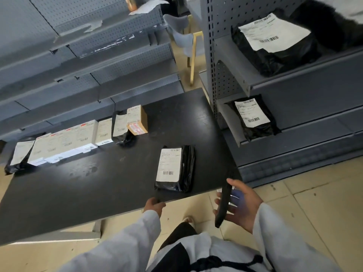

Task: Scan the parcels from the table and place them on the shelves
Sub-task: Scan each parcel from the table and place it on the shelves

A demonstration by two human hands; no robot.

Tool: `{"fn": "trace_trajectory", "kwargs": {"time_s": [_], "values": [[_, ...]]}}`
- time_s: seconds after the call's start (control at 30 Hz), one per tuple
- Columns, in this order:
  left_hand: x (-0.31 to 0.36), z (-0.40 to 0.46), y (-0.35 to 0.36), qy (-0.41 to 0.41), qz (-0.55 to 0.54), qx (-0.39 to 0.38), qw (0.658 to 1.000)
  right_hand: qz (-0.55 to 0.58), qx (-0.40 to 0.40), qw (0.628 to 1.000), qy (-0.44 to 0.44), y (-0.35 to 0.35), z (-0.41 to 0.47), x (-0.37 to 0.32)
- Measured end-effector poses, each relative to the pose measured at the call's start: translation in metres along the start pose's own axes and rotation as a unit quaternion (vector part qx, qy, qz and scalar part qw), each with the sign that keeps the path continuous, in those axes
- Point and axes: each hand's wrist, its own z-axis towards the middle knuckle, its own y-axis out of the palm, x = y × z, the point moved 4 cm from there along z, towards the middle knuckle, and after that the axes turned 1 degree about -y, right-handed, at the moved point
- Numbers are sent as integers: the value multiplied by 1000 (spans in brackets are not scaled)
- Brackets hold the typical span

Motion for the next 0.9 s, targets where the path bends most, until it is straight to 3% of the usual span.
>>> {"fn": "trace_trajectory", "kwargs": {"time_s": [0.1,0.2,0.37,0.5,0.57,0.73,0.9], "values": [[14,13,-3,-4,-91,-7,996,-61,12,998,-2,13,6,9],[32,31,-4,26,-106,-17,994,-201,33,979,-7,36,15,8],[52,64,-13,32,-53,-61,996,-524,77,848,1,95,37,-13],[57,76,-19,85,36,-72,993,-624,111,771,59,134,64,-17],[55,80,-21,112,64,-77,989,-644,117,751,92,146,75,-15],[58,90,-25,185,99,-117,971,-554,127,790,231,170,78,7],[63,98,-26,234,111,-133,957,-495,116,821,260,186,74,14]]}}
